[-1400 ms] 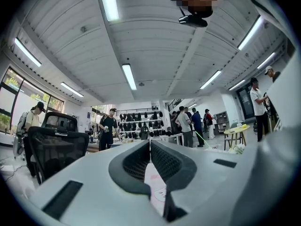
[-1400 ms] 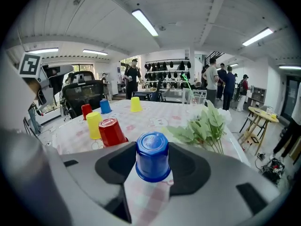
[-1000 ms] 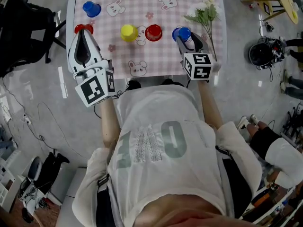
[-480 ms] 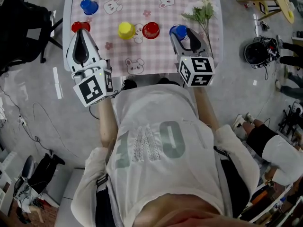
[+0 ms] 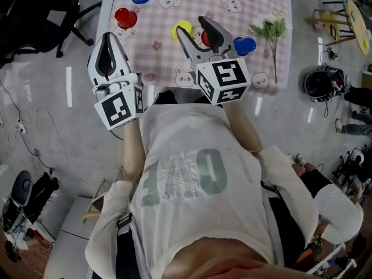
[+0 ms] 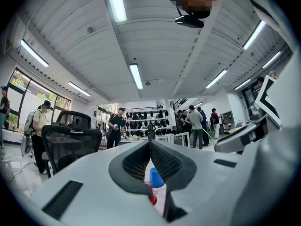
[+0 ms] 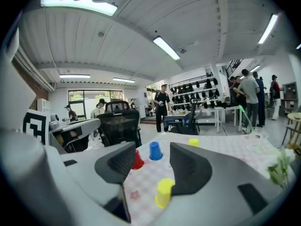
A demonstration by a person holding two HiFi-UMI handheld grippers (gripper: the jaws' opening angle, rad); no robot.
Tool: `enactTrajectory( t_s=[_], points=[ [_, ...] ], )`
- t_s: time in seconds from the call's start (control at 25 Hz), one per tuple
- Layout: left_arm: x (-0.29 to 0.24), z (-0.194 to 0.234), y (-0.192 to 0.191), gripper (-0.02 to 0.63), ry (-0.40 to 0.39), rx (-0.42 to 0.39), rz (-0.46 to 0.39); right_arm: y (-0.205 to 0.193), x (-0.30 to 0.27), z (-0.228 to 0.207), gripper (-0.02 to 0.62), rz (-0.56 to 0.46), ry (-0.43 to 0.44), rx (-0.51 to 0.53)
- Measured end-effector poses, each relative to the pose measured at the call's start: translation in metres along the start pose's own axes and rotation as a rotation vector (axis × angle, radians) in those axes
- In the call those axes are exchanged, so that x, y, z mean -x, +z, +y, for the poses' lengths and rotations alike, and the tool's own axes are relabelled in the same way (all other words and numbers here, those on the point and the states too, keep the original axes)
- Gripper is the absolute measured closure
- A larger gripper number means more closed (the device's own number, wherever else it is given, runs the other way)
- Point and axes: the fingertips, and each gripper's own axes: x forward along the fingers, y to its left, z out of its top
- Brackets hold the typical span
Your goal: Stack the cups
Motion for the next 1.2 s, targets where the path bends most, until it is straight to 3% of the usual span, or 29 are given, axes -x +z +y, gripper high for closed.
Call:
enactTrajectory(
  t_s=[0.28,0.48,0.76,0.96,1.2],
  points=[
    [0.007,0.066,-0.019,0.577,0.065,0.011,0.038,0.007,-0.08,0.081,0.359,0.031,0.121,0.11],
    [0.014,0.098,-0.039,0.577,0.105,0.015,0.072,-0.022,-0.142,0.105,0.359,0.117,0.141,0.141],
    [0.046,0.152,-0.065,0.577,0.209,0.011,0.136,-0.08,-0.195,0.104,0.359,0.278,0.108,0.159],
    [0.061,0.178,-0.08,0.577,0.262,0.023,0.161,-0.091,-0.21,0.103,0.359,0.302,0.087,0.155],
    [0.062,0.183,-0.084,0.577,0.26,0.035,0.158,-0.093,-0.214,0.1,0.38,0.311,0.074,0.138]
  ],
)
